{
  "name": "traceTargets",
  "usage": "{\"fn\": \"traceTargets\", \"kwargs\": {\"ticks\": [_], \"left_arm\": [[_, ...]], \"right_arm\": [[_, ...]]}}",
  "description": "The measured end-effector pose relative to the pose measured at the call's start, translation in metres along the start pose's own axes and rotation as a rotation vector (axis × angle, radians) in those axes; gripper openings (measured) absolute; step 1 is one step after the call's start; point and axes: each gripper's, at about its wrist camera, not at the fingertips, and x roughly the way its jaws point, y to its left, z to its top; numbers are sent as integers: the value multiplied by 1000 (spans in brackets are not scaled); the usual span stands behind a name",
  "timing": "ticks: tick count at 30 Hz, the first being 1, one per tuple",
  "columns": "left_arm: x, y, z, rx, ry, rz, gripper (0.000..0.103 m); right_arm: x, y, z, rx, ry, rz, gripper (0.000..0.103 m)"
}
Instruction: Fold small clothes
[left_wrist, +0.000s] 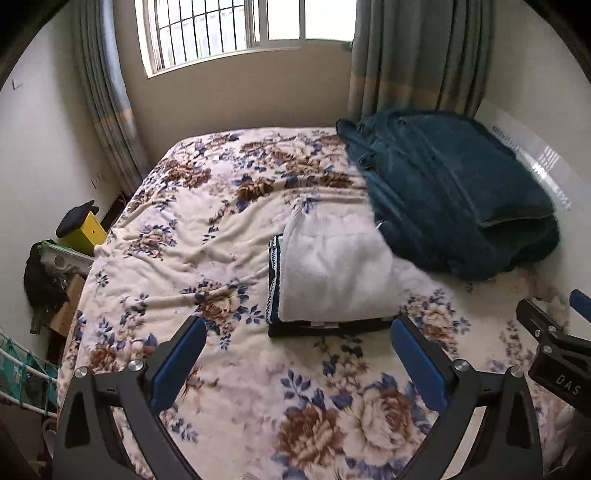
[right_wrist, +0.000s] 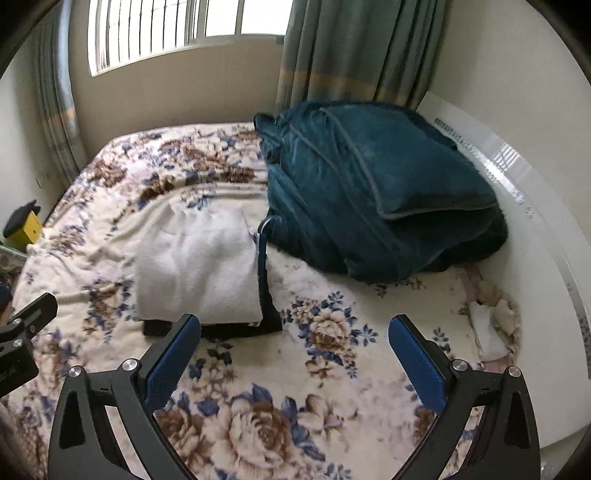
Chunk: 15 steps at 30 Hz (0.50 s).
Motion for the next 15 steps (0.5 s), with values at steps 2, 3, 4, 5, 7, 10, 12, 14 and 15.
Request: {"fn": "traceTargets", "kwargs": {"ticks": [2,3,4,5,7,10,12,14,15], "left_arm": [[-29,0,-1,-5,-18,-5,102],[-42,0,-1,-5,-27,-4,102],[-56,1,-1,-9,-36,0,102],[-69,1,-1,-12,-43,-3,102],[-97,1,-2,-11,-71,6,102],[-131,2,-5,-21,-103,20,102],[-150,3,-9,-32,-103,18,102],[-169,4,-14,-39,-109,11,102],[-177,3,-17,-35,-115,16,102]], "right_arm": [[-38,-6,-1,1,-25,5,103],[-60,-9,-2,-1,-45,4,103],[-77,-12,-3,-1,-60,7,103],[-95,-14,-4,0,-74,12,103],[-133,-19,-6,-8,-107,18,103],[-181,-25,-8,-17,-146,39,103],[-208,-29,-8,-31,-172,49,103],[-233,-33,-10,-36,-193,61,103],[-247,-34,-11,-40,-202,67,103]]}}
